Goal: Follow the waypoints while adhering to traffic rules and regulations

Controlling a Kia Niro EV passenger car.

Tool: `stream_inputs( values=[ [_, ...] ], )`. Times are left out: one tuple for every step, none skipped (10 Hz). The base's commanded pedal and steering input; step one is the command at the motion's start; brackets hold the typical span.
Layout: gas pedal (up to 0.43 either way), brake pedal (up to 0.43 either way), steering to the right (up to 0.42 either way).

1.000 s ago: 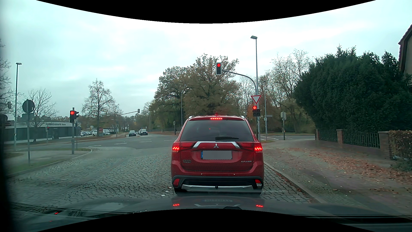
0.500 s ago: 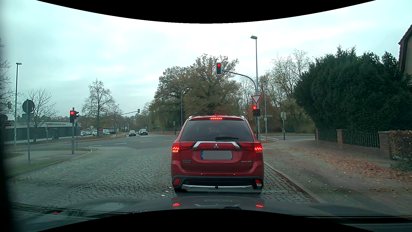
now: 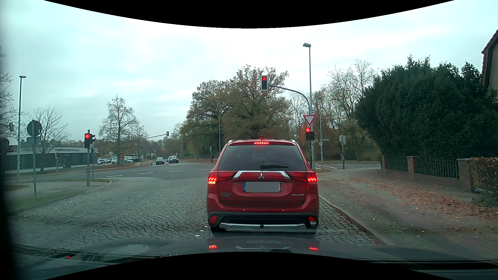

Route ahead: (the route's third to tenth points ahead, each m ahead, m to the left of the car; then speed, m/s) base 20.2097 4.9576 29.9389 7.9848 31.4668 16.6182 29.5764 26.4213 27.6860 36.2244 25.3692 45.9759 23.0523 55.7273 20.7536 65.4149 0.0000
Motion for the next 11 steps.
stream_inputs(
  values=[
    [0.000,0.366,-0.004],
    [0.000,0.366,-0.004],
    [0.000,0.366,-0.004],
    [0.000,0.366,-0.004],
    [0.000,0.366,-0.004],
    [0.000,0.366,-0.004],
    [0.000,0.366,-0.004],
    [0.000,0.366,-0.004],
    [0.000,0.366,-0.004],
    [0.000,0.366,-0.004],
    [0.000,0.366,-0.004]
  ],
)
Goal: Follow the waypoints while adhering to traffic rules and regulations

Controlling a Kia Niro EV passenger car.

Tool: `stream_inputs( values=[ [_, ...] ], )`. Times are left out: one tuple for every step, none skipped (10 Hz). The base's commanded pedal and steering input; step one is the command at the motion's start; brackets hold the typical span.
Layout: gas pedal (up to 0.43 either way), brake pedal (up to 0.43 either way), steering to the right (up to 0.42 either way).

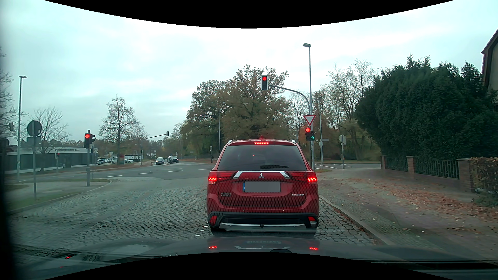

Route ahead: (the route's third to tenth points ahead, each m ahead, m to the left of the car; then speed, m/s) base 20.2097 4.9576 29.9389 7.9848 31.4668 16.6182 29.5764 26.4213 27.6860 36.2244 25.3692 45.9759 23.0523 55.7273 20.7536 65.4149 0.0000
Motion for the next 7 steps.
stream_inputs(
  values=[
    [0.000,0.366,-0.004],
    [0.000,0.366,-0.004],
    [0.000,0.366,-0.004],
    [0.000,0.366,-0.004],
    [0.000,0.366,-0.004],
    [0.000,0.366,-0.004],
    [0.000,0.366,-0.004]
  ],
)
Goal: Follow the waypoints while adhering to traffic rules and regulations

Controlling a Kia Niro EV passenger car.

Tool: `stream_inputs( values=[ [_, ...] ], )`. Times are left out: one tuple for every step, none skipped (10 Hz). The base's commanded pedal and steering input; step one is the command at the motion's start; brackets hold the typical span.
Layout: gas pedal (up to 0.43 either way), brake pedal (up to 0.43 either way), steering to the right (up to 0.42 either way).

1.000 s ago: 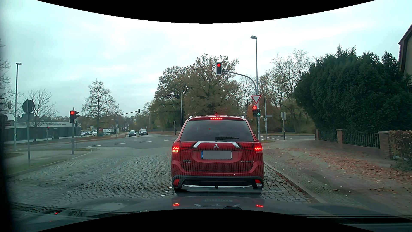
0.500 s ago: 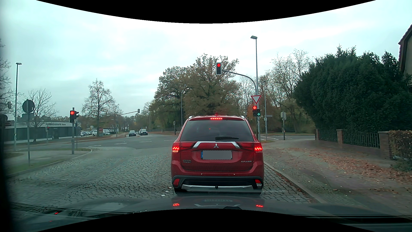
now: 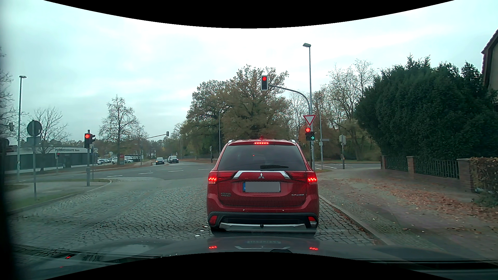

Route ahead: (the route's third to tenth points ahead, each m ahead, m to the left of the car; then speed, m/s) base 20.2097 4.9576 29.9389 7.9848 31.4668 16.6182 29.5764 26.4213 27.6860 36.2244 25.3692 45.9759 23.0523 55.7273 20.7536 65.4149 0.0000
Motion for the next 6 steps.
stream_inputs(
  values=[
    [0.000,0.366,-0.004],
    [0.000,0.366,-0.004],
    [0.000,0.366,-0.004],
    [0.000,0.366,-0.004],
    [0.000,0.366,-0.004],
    [0.000,0.366,-0.004]
  ],
)
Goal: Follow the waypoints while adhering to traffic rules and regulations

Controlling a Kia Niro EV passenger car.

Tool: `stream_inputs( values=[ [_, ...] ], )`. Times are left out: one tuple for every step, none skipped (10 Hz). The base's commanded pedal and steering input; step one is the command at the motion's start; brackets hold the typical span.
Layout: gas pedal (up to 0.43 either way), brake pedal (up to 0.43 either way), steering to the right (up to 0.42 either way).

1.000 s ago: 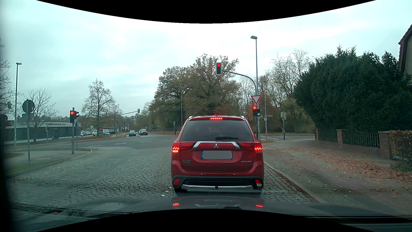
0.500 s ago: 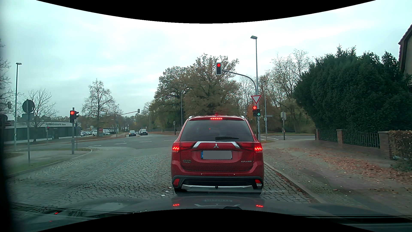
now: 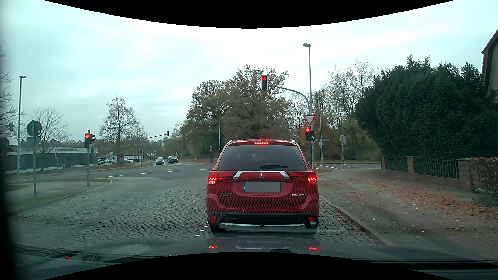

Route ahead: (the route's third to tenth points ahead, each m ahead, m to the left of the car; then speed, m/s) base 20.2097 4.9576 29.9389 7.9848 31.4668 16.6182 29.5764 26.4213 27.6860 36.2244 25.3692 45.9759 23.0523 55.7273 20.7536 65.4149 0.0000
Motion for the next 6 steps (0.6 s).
stream_inputs(
  values=[
    [0.000,0.366,-0.004],
    [0.000,0.366,-0.004],
    [0.000,0.366,-0.004],
    [0.000,0.366,-0.004],
    [0.000,0.366,-0.004],
    [0.000,0.366,-0.004]
  ],
)
